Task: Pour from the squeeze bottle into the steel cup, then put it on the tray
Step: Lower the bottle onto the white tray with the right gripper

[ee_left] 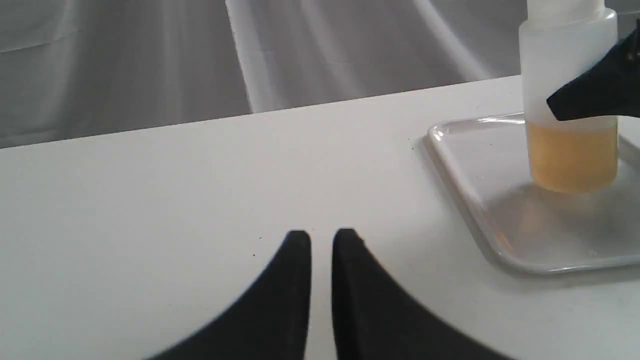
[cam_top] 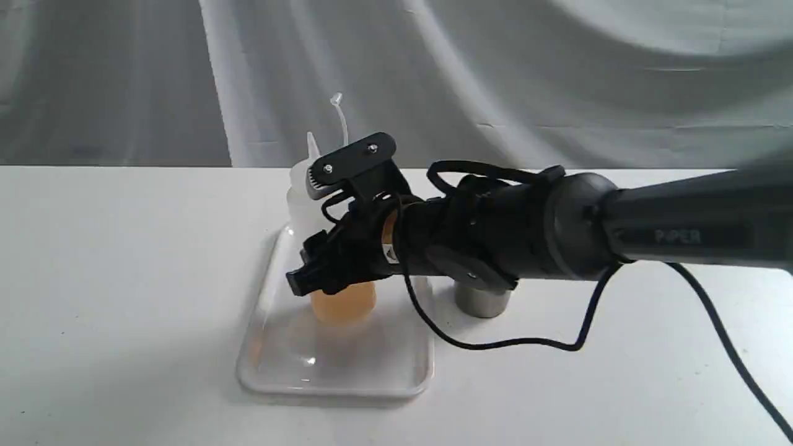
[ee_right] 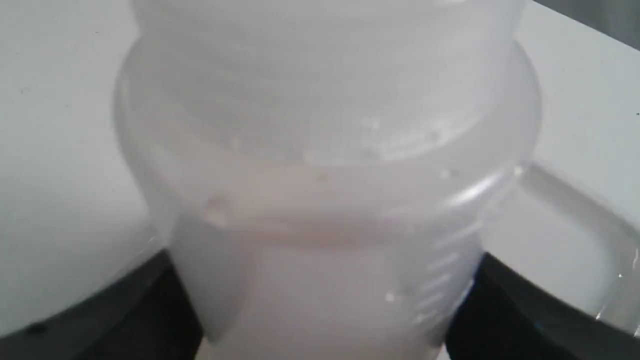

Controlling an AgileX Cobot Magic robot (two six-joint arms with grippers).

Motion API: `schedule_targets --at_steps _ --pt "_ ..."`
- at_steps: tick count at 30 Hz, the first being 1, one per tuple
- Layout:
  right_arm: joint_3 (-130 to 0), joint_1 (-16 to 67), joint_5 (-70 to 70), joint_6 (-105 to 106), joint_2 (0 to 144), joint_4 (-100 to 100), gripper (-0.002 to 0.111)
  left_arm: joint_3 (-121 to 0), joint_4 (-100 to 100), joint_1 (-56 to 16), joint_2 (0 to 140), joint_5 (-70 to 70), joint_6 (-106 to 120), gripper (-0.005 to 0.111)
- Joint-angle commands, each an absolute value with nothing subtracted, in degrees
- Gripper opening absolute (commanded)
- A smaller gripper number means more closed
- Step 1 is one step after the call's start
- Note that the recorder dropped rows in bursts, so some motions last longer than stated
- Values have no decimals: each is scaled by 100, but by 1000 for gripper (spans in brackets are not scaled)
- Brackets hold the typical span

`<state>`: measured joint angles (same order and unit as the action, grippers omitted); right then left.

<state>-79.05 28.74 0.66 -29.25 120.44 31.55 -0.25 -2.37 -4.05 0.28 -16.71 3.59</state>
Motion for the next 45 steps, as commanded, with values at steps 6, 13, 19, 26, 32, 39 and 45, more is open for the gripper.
schedule_targets --at_steps 6,13,19,26,32,39,45 --pt "-7905 2930 211 -2853 11980 3129 49 0 -254 -423 0 -1634 349 8" --pt "-7905 2931 199 -2853 11980 3129 49 0 -254 -423 0 -1634 349 8" --pt "-7905 2942 187 -2853 11980 3079 49 0 -254 -423 0 -1634 349 8" --pt "-7905 3007 53 -2853 12045 3068 49 0 -254 -423 0 -1634 349 8" --pt "-7905 3045 53 -2853 12106 3038 54 0 -254 -423 0 -1634 349 8" --pt "-7905 3048 53 -2853 12106 3038 54 0 -254 -423 0 -1634 349 8" --pt "-7905 3059 53 -2853 12106 3038 54 0 -254 -423 0 -1634 349 8"
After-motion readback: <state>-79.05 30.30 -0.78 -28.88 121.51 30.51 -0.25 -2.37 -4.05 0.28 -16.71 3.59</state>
